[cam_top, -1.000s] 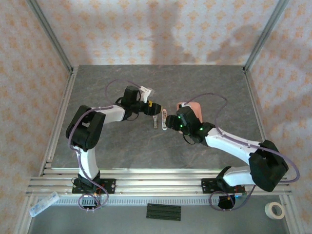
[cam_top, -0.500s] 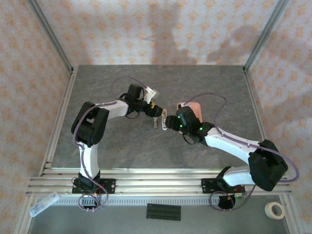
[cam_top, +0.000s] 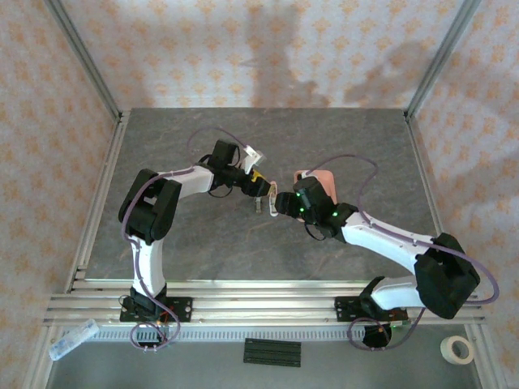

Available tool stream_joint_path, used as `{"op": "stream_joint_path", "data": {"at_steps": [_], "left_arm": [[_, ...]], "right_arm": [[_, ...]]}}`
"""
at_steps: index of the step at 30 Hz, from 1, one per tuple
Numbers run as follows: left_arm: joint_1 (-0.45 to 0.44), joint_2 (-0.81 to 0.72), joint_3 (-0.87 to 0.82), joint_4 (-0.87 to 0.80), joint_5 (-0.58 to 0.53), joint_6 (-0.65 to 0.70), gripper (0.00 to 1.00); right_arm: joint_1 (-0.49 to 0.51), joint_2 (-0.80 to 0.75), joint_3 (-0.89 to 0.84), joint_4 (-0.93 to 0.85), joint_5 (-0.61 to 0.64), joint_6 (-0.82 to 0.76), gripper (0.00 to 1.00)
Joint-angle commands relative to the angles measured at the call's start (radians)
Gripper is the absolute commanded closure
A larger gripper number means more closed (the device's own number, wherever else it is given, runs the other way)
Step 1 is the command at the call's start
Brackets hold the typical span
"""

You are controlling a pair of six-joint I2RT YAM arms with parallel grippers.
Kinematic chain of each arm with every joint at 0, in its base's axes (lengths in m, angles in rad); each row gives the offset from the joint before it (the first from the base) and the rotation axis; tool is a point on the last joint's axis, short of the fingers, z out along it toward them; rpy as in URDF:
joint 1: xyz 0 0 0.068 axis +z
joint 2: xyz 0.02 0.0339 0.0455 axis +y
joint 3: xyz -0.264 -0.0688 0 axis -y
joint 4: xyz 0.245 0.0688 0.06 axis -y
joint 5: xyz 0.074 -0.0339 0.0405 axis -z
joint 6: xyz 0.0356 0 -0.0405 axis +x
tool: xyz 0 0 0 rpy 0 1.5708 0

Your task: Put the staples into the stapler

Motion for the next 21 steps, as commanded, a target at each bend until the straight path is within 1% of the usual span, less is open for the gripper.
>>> {"op": "stream_joint_path", "data": {"at_steps": [1,10,11,15,21], "left_arm": [[-0.012,-0.045,-0.013,-0.021,0.031,0.028,0.3],[-0.018,-0.082,-0.062,-0.024,-0.006,0.043,0.29],[-0.02,-0.116,-0.069,-0.025,-0.01,0.044,0.29],[-0.026,-0.137,-0.083,-0.029,-0.018,0.048,0.29],[-0.038,-0.154,-0.098,-0.07,-0.037,0.075,0.29]], "right_arm": [[-0.005,-0.008,0.039,-0.013,0.005,-0.009,0.38],[-0.005,-0.008,0.038,-0.014,0.005,-0.008,0.38],[-0.005,-0.007,0.039,-0.014,0.005,-0.008,0.38],[-0.005,-0.004,0.038,-0.012,0.001,-0.003,0.38],[-0.005,-0.003,0.033,-0.006,-0.005,0.001,0.38]]}}
